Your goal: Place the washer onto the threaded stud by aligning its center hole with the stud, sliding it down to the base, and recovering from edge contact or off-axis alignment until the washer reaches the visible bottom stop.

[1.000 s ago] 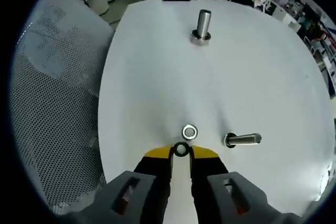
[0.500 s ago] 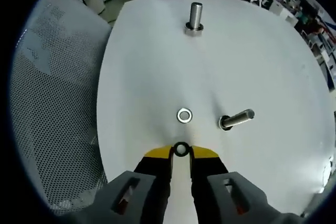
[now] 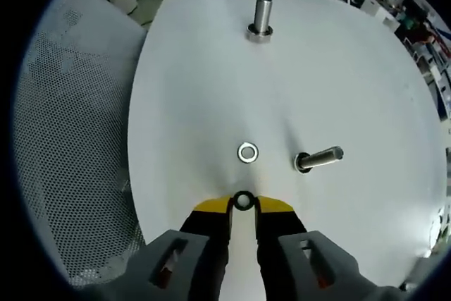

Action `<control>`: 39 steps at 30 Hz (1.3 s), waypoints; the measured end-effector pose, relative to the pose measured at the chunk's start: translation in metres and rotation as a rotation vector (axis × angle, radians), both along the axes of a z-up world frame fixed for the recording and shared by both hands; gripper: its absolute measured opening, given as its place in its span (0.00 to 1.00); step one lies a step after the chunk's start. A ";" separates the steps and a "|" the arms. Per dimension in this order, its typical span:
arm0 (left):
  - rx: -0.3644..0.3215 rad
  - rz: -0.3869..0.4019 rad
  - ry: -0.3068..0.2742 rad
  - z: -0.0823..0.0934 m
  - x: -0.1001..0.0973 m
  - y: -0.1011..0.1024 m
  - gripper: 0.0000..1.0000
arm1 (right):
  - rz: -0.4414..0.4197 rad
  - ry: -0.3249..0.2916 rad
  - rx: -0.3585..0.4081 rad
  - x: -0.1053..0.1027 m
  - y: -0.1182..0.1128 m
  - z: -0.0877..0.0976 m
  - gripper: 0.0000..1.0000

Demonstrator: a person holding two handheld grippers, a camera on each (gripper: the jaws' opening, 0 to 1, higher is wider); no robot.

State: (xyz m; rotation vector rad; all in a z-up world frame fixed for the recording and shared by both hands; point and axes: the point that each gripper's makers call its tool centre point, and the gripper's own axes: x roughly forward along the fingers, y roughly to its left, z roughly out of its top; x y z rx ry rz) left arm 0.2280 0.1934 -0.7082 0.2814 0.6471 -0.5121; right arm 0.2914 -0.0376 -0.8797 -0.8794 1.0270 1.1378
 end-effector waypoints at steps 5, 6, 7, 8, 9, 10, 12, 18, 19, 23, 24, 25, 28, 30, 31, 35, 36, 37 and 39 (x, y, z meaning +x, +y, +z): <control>0.008 -0.007 0.000 0.000 0.000 -0.001 0.14 | -0.017 -0.002 -0.022 -0.001 -0.001 0.001 0.15; 0.007 -0.007 0.000 0.000 0.000 -0.001 0.14 | -0.018 -0.004 -0.024 -0.001 -0.001 0.001 0.15; 0.004 -0.006 0.000 0.000 0.000 -0.001 0.14 | -0.019 -0.006 -0.024 -0.001 -0.001 0.001 0.15; 0.003 -0.004 0.000 0.000 0.000 -0.001 0.14 | -0.022 -0.007 -0.023 -0.001 -0.002 0.001 0.15; 0.003 -0.003 0.000 0.000 0.000 0.000 0.14 | -0.032 -0.006 -0.018 0.000 -0.002 0.001 0.15; 0.003 -0.003 0.000 0.000 0.000 0.000 0.14 | -0.042 -0.003 -0.015 0.000 -0.002 0.000 0.15; 0.005 -0.006 0.002 -0.001 0.000 -0.001 0.14 | -0.054 0.008 -0.008 0.001 -0.003 0.001 0.15; 0.006 -0.008 0.000 -0.001 0.000 -0.001 0.14 | -0.050 0.011 -0.007 0.000 -0.002 0.001 0.16; 0.003 -0.005 0.000 0.000 0.000 -0.001 0.14 | -0.049 0.011 -0.007 0.000 -0.003 0.001 0.16; 0.008 -0.011 0.001 -0.001 -0.001 -0.002 0.14 | -0.057 0.022 0.009 0.000 -0.003 0.002 0.16; 0.011 -0.014 0.001 -0.001 -0.001 -0.002 0.14 | -0.057 0.024 0.014 -0.001 -0.003 0.002 0.16; 0.013 -0.015 0.001 -0.001 -0.002 -0.002 0.14 | -0.056 0.026 0.017 -0.001 -0.004 0.002 0.17; 0.005 -0.012 -0.004 0.000 -0.002 -0.003 0.14 | -0.038 0.023 0.036 -0.002 -0.006 0.001 0.19; 0.003 -0.009 -0.002 0.000 -0.002 -0.002 0.14 | -0.032 0.020 0.063 -0.004 -0.008 0.003 0.20; 0.005 -0.010 0.002 -0.001 -0.002 -0.002 0.14 | -0.033 0.021 0.075 -0.003 -0.008 0.002 0.20; 0.008 -0.018 0.004 -0.001 -0.002 -0.004 0.14 | -0.047 0.023 0.134 -0.002 -0.009 0.002 0.20; 0.008 -0.019 0.003 -0.001 -0.002 -0.004 0.14 | -0.050 0.023 0.148 -0.003 -0.009 0.003 0.20; 0.008 -0.018 0.003 -0.001 -0.002 -0.003 0.14 | -0.052 0.023 0.158 -0.002 -0.009 0.003 0.20; -0.002 -0.015 0.004 -0.001 -0.002 -0.003 0.14 | -0.055 0.024 0.167 -0.002 -0.009 0.003 0.20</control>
